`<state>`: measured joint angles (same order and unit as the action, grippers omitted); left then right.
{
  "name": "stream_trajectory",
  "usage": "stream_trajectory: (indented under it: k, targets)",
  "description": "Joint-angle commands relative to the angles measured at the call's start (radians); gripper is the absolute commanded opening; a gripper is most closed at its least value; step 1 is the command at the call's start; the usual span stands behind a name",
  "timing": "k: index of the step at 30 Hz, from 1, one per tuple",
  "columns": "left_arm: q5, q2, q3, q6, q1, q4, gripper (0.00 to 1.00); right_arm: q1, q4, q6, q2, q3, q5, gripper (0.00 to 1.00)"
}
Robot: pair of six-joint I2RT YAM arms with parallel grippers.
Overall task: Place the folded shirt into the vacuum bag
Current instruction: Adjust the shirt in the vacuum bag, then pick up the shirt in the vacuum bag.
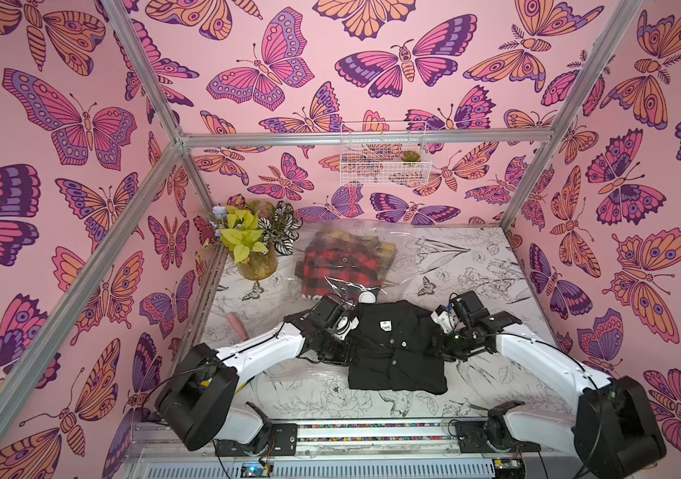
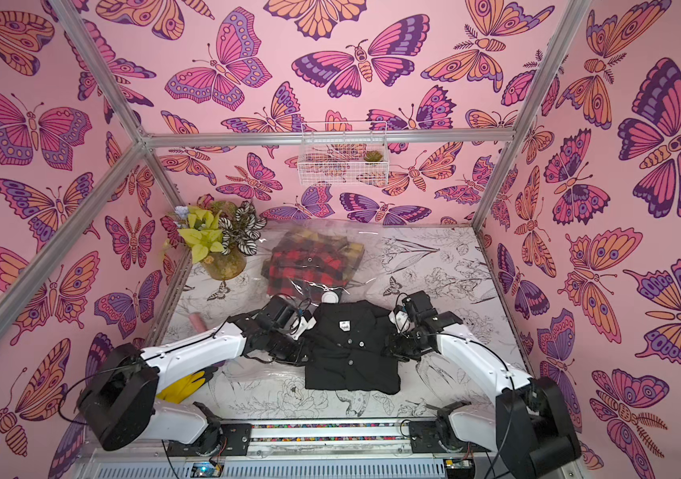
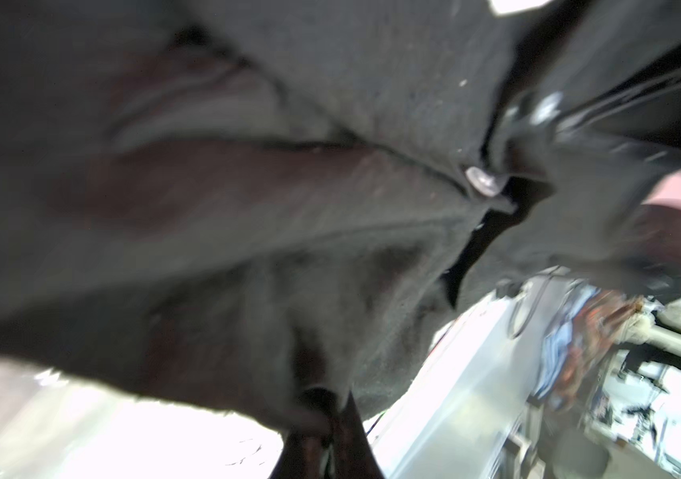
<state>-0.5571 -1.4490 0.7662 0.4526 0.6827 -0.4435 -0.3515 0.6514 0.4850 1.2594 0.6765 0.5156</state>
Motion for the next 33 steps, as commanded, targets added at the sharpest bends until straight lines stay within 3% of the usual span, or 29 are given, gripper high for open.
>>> stream_trajectory:
  k: [1,3,7,14,21,26,29,30,33]
  targets:
    - [0.048,-0.011,-0.01,-0.015,0.008,-0.066,0.21,-0.015,0.018,-0.006,0.064,-0.024,-0.086,0.38]
    - [0.111,0.014,0.024,-0.021,-0.01,-0.116,0.29,-0.014,0.013,-0.008,0.058,-0.016,-0.11,0.55]
    - [0.162,0.087,0.103,-0.021,-0.023,-0.199,0.41,-0.012,0.059,0.024,-0.055,-0.003,-0.117,0.7]
    - [0.229,0.115,0.225,0.026,0.05,-0.233,0.42,0.025,0.153,0.092,-0.246,-0.028,-0.139,0.79]
    - [0.142,-0.048,0.241,0.109,0.181,0.029,0.31,0.006,0.044,0.159,-0.266,-0.133,-0.121,0.8]
    - [0.114,-0.184,0.255,0.128,0.214,0.14,0.23,-0.019,-0.093,0.188,-0.195,-0.181,-0.108,0.69]
    - [0.112,-0.248,0.264,0.126,0.215,0.167,0.21,-0.034,-0.139,0.205,-0.199,-0.166,-0.121,0.46]
    - [0.117,-0.263,0.27,0.122,0.216,0.17,0.2,-0.041,-0.101,0.187,-0.198,-0.131,-0.16,0.33]
    - [0.135,-0.305,0.295,0.11,0.215,0.196,0.19,-0.068,0.075,0.103,-0.167,0.0,-0.34,0.1]
